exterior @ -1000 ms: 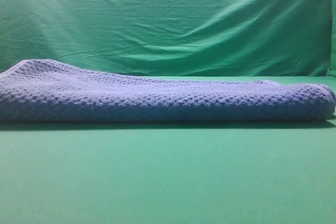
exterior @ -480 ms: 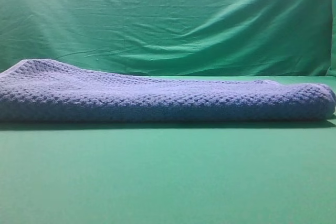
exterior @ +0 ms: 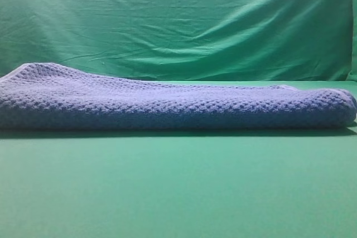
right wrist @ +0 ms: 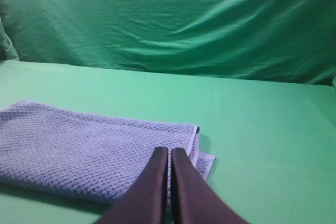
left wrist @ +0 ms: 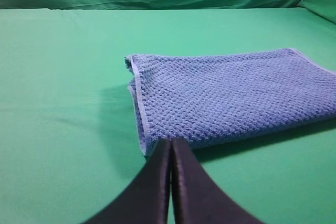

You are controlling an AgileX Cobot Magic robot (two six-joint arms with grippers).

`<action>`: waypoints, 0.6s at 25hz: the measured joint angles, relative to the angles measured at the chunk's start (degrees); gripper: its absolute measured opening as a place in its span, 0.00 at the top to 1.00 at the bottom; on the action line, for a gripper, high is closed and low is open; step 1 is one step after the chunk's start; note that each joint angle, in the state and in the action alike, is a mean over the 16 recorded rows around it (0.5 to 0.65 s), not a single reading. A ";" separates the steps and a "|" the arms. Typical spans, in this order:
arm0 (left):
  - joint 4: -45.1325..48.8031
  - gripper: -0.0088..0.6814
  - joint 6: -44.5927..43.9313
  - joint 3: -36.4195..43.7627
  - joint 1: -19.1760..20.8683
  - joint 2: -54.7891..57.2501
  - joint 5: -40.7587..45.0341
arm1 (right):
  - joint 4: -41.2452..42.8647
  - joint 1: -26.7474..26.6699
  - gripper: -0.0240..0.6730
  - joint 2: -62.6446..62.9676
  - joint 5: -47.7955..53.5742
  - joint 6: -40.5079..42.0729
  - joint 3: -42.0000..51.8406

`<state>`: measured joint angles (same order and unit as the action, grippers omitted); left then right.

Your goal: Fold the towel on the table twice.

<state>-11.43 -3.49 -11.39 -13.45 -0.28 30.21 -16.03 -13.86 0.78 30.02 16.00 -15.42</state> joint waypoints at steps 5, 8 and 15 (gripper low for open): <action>-0.16 0.99 0.00 0.45 0.00 0.00 -0.34 | -0.03 0.00 0.97 0.00 -1.08 0.00 1.79; -0.18 0.99 0.00 0.81 0.00 0.00 -0.46 | -0.05 0.00 0.97 0.00 -1.01 0.00 2.27; 0.07 0.99 0.00 3.86 0.00 0.00 -2.02 | -0.07 0.00 0.97 0.00 -0.82 0.00 3.88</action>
<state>-11.36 -3.49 -7.53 -13.45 -0.28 28.19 -16.10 -13.86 0.78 29.20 16.00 -11.54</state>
